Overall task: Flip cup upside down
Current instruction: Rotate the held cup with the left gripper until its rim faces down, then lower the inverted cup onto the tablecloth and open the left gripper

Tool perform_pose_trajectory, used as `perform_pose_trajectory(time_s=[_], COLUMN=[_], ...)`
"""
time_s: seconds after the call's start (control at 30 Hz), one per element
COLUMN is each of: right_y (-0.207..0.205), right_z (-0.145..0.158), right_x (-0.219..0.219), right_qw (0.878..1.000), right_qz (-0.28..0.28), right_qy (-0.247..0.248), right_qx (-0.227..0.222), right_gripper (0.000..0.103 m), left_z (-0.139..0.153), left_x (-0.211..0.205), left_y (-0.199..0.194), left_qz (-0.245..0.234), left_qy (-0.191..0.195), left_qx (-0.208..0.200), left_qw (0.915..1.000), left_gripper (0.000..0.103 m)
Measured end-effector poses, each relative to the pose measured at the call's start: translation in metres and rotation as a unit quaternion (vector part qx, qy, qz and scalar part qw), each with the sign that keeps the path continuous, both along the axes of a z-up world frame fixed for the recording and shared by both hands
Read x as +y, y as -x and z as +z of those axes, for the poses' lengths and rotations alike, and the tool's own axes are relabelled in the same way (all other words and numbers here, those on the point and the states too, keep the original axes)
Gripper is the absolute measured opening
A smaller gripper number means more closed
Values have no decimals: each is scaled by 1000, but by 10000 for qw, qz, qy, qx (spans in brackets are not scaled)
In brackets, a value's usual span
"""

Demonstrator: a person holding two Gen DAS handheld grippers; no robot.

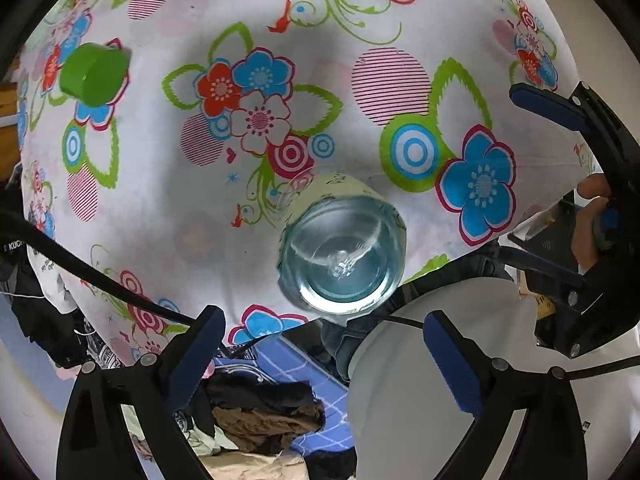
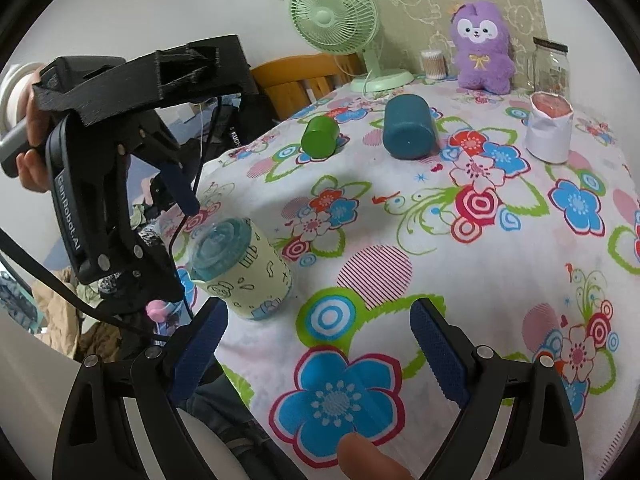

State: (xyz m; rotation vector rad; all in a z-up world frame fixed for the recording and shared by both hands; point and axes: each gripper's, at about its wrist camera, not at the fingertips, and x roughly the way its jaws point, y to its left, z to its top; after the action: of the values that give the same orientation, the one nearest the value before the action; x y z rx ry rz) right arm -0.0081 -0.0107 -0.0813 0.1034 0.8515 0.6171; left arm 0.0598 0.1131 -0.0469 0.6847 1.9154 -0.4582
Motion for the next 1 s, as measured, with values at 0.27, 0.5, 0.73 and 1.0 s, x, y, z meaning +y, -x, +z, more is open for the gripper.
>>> perform_pose_trajectory(time_s=[0.27,0.5,0.73,1.0], right_y=[2,1,-4,-10], right_z=[12,18,27,42], right_x=[10,23,35,36], right_qw=[9996,9992,9978,9950], right_qz=[-65,-46,-203,-602], right_qy=[243,351,555,662], right_qx=[-116,-164,-300,-448], right_gripper=[94,94,94,96], left_z=[15,28,33,53], left_x=[16,32,45,61], left_y=[7,11,10,3], left_qz=[177,385,552,794], left_qy=[269,523,841,1291], left_qx=[-338,-681,-1005,-1638], left_qw=[9989,9956,9898,9748], left_gripper=[100,100,100,100])
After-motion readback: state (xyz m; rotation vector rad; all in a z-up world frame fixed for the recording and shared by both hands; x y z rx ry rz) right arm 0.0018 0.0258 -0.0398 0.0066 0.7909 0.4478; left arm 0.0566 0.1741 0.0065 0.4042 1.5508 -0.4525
